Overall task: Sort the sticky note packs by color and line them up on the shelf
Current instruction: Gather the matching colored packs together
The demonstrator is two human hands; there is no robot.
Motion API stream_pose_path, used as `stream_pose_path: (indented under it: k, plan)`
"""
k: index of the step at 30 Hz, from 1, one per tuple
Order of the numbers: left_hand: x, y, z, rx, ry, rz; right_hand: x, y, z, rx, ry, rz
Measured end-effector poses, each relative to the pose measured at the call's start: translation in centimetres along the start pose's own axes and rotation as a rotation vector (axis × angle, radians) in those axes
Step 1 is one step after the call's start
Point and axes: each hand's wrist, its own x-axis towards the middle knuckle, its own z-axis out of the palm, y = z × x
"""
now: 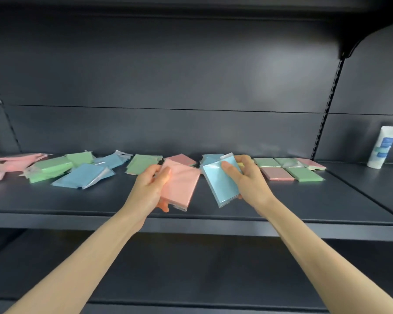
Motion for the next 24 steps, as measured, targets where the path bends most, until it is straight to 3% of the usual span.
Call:
stream_pose_path:
  k: [15,24]
  plan:
    - [-2.4,-1.9,-1.3,0.216,0.059,-0.042,-0.3,1.7,2.0,-0.170,-0.142,0.001]
    - [0.5,-2.6,-8.4,0.189,0.150,-0.003,3.7,0.4,9.0,-0.185,-0.219,-0.068]
